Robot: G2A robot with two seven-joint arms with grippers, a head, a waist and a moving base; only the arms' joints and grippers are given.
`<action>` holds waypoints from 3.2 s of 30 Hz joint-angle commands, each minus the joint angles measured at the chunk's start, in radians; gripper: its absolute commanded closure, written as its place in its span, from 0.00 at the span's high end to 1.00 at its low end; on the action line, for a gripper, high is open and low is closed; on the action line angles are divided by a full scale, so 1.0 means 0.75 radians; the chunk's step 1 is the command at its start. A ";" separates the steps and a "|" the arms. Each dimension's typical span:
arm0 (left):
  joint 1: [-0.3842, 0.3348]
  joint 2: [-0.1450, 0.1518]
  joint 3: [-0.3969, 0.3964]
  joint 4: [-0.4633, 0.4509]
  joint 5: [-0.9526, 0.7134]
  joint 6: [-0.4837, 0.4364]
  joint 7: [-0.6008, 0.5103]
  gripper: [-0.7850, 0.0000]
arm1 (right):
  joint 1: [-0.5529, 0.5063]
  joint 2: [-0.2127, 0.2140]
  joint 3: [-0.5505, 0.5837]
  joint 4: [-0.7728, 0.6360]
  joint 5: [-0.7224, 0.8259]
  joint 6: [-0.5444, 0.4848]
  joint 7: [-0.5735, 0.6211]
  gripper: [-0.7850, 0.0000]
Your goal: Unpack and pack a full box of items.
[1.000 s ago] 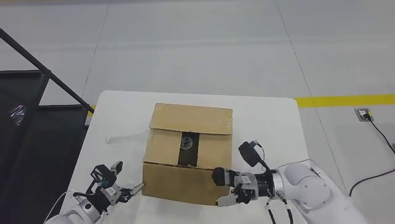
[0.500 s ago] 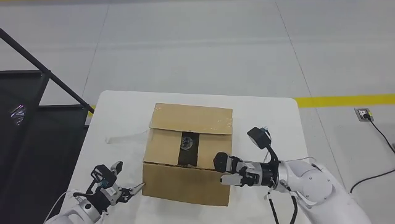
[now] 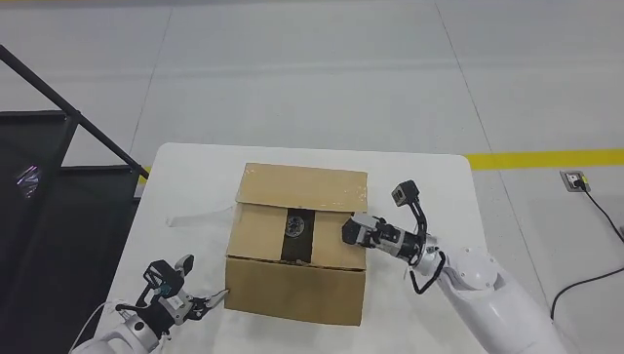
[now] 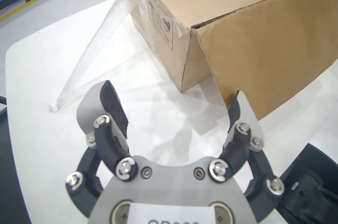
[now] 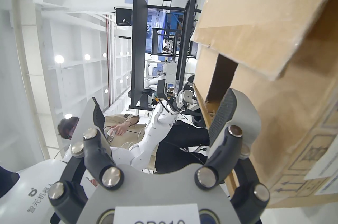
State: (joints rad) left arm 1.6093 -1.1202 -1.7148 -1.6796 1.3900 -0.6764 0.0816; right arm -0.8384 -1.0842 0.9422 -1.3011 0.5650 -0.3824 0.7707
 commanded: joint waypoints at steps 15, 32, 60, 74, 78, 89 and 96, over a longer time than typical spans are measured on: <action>0.000 0.000 0.000 0.000 0.000 0.000 0.000 1.00 | 0.332 -0.148 -0.150 0.215 -0.269 -0.078 -0.462 1.00; 0.000 0.000 0.000 0.000 0.000 0.000 0.000 1.00 | 0.697 -0.415 -0.424 0.826 -0.635 0.052 -0.861 1.00; 0.080 0.007 -0.111 -0.093 -0.085 0.033 0.090 1.00 | 0.474 -0.355 -0.199 0.446 -0.345 0.029 0.127 1.00; 0.182 0.016 -0.228 -0.118 -0.178 0.008 0.159 1.00 | 0.516 -0.437 -0.329 0.499 -0.414 0.321 0.048 1.00; 0.195 0.016 -0.227 -0.110 -0.178 0.014 0.176 1.00 | 0.558 -0.494 -0.359 0.647 -0.296 0.245 0.069 1.00; 0.207 0.019 -0.190 -0.143 -0.079 0.035 0.182 1.00 | 0.646 -0.597 -0.340 0.877 -0.028 -0.006 0.250 1.00; 0.202 0.019 -0.153 -0.225 -0.031 0.079 0.145 1.00 | 0.659 -0.621 -0.329 0.803 -0.025 -0.081 0.285 1.00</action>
State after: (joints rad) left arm 1.7643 -1.1059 -1.8347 -1.8366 1.3639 -0.6277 0.2023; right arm -0.3436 -1.5477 0.6972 -0.6820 0.5530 -0.4410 0.9867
